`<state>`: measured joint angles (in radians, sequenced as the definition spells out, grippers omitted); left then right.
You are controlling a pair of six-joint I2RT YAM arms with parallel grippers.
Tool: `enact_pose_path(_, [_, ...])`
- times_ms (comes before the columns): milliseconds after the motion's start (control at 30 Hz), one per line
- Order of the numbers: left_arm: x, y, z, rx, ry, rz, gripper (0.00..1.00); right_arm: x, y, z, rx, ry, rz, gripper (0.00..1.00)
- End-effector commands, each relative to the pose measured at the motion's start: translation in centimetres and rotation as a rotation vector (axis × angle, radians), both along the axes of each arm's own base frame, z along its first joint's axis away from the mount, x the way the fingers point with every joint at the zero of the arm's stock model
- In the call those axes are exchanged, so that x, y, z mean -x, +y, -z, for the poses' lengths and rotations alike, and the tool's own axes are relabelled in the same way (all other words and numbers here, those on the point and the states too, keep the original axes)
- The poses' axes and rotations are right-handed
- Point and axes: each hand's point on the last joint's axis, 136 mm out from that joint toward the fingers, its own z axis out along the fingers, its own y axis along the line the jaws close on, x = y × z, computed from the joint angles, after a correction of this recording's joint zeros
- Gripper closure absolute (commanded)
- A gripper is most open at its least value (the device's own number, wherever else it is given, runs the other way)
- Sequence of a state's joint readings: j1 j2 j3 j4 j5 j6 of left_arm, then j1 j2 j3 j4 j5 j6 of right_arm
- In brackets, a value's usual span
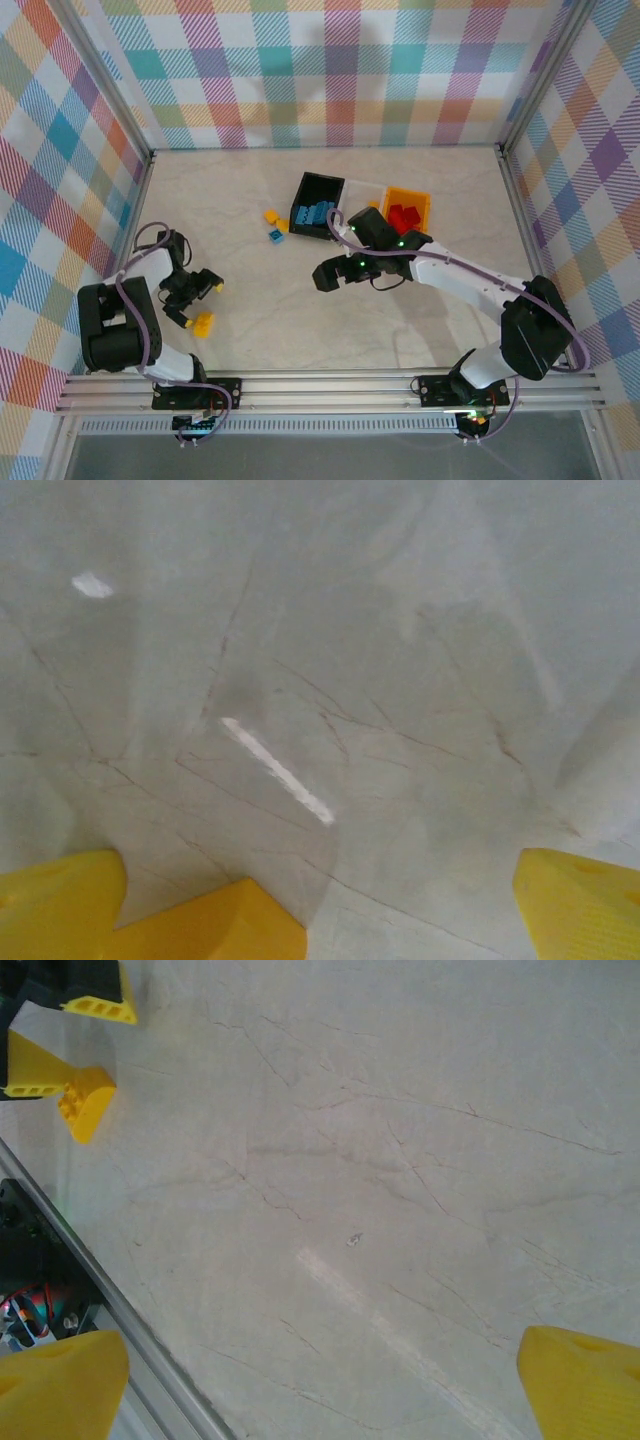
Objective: Sort the legos into containers by color
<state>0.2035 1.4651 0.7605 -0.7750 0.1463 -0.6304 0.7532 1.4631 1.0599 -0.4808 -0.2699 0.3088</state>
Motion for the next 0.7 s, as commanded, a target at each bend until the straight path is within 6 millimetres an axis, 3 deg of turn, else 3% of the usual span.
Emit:
enact_pose_path(0, [3.9, -1.1, -0.4, 0.042, 0.074, -0.05, 0.0, 0.1, -0.4, -0.5, 0.0, -0.029, -0.008, 0.0])
enact_pose_path(133, [4.3, -2.6, -1.6, 0.063, 0.033, -0.046, 0.0, -0.1, 0.1, -0.3, -0.014, -0.02, -0.006, 0.0])
enact_pose_path(433, [6.0, -6.4, -0.5, 0.147, 0.038, 0.015, 0.07, -0.4, 0.6, -0.5, -0.03, -0.006, 0.007, 0.0])
enact_pose_path(667, [6.1, -5.2, -0.8, 0.069, 0.05, 0.068, 0.12, -0.2, 0.6, -0.4, -0.051, 0.023, 0.038, 0.0])
